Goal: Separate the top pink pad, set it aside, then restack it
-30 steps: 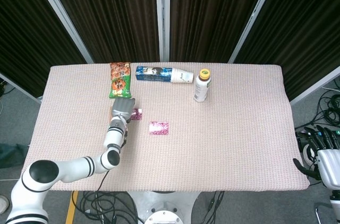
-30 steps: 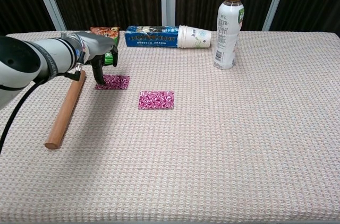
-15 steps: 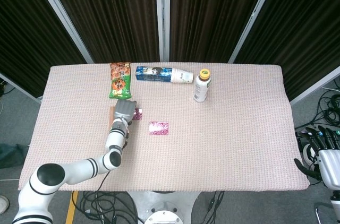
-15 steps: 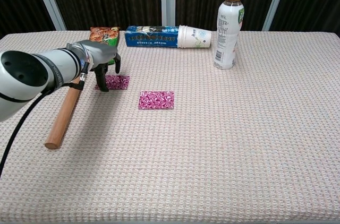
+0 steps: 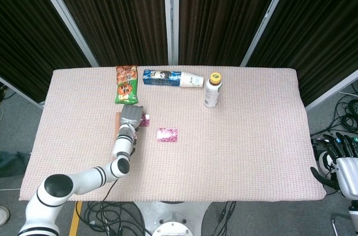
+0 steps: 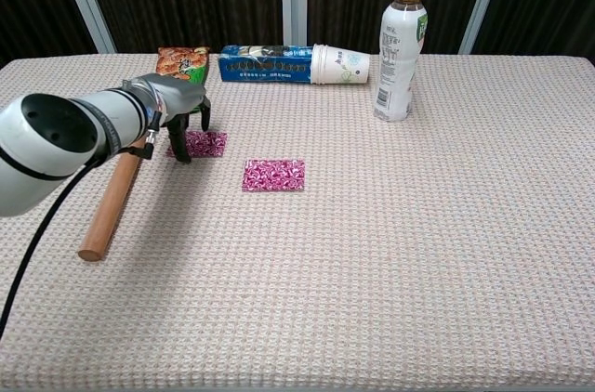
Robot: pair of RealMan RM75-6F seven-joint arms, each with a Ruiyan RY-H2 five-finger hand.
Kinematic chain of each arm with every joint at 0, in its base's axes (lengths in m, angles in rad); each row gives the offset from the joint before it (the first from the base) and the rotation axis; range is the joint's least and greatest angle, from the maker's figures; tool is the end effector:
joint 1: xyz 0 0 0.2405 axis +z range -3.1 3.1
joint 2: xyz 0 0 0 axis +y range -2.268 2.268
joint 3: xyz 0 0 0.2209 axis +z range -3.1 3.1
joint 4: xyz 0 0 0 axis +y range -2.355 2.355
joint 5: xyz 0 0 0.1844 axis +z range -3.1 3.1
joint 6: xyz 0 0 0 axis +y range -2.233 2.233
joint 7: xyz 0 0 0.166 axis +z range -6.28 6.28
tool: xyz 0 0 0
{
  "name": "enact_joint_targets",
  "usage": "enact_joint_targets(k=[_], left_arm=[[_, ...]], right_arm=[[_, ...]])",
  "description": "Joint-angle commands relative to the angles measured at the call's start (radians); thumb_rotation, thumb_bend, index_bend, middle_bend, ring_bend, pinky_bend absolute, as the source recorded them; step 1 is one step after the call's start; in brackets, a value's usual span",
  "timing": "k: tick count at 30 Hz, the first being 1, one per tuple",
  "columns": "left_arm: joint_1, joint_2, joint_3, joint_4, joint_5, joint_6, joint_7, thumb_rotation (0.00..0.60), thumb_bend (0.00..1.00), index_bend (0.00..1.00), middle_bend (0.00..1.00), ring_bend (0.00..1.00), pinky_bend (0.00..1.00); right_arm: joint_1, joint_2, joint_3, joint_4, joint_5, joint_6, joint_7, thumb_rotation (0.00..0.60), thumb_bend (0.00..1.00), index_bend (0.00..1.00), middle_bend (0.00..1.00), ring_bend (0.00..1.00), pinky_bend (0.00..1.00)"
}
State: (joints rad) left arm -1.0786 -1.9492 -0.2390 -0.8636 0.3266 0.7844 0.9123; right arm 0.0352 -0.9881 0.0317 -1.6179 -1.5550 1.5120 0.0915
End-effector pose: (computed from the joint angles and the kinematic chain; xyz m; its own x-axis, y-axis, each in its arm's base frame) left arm -0.1300 0.3987 -0.0785 0.6320 0.4316 0.6436 0.7483 -0.1239 -0.6517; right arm -0.2766 -0.1816 0.2009 0.4293 -0.0106 0.9031 -0.9031 -0.0151 0.4292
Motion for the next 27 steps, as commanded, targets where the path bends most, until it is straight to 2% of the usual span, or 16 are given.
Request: enact_joint_targets(k=[1,5,15,22,27], left_arm=[[0.0,-0.006,-0.004,0.007,0.005,-0.002,0.001,0.6,0.25,0.39,0.9,0.89,0.97],[0.001,-0.011,-0.009,0.008,0.017,-0.001,0.0,0.6,0.25,0.44,0.91,0.89,0.97],[0.005,0.003,-0.027,-0.029,0.032,0.015,0.0,0.6,0.25,0.45,0.91,0.89,0.97],[0.001,0.07,-0.054,-0.179,0.018,0.062,0.014,0.6,0.25,0.45,0.91,0.89,0.97],[-0.019,0.104,-0.046,-0.304,-0.014,0.116,0.07,0.6,0.25,0.45,0.91,0.89,0.97]], right_arm=[[0.0,0.0,0.0,0.001,0.001,0.0,0.0,0.525,0.17,0.21,0.13,0.0,0.0],[0.001,0.0,0.0,0.0,0.0,-0.002,-0.001,0.528,0.17,0.21,0.13,0.0,0.0],[-0.001,0.0,0.001,0.003,0.0,0.001,0.003,0.524,0.17,0.21,0.13,0.0,0.0],[0.002,-0.003,0.0,0.012,-0.005,0.0,0.018,0.53,0.17,0.21,0.13,0.0,0.0],[-0.001,-0.003,-0.001,0.02,-0.005,0.003,0.029,0.523,0.17,0.21,0.13,0.0,0.0]])
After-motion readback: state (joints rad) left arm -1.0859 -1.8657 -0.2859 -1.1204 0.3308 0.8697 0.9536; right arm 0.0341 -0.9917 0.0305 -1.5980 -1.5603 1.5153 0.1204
